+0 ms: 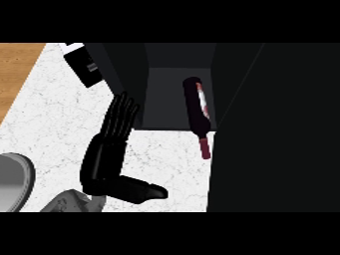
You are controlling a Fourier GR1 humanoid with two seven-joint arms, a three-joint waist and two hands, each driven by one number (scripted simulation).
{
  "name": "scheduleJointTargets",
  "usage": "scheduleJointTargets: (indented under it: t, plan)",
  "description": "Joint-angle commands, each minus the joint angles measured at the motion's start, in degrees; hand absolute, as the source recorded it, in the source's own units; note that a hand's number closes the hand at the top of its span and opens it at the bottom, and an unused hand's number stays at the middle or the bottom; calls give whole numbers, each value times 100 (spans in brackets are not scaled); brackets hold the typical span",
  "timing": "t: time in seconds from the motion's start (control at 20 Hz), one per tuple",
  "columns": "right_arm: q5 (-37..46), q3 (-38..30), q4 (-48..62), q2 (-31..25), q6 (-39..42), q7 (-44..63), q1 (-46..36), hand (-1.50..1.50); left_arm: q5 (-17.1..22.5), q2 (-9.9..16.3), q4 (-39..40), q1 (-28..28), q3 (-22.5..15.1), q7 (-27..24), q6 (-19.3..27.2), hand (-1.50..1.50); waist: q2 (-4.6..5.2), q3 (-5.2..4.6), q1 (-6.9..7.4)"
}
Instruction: Pick up the wine, place it into the cabinet and close the cabinet
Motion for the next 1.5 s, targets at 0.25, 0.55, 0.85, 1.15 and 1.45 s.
scheduleJointTargets:
  t: [0.25,0.55,0.85,1.15,1.45]
  plan:
    - [-269,209,-22,-749,1151,-99,364,150,-243,600,-1608,1073,269,286,347,-150,18,1,-62]
    - [-267,1044,-499,-802,1436,394,557,150,-155,1345,-2239,2076,930,155,156,-150,15,-5,-55]
    - [-422,2209,-981,-464,1076,1259,739,150,22,1623,-2774,3264,1409,-404,-312,-150,4,-13,-10]
    - [370,3241,-812,70,534,1641,260,150,781,2182,-3030,4393,2647,-599,-1472,-150,-7,-16,36]
    - [1515,4595,-284,226,-646,1846,-833,150,1028,2239,-2764,4616,3434,-559,-2015,-150,-2,-18,-15]
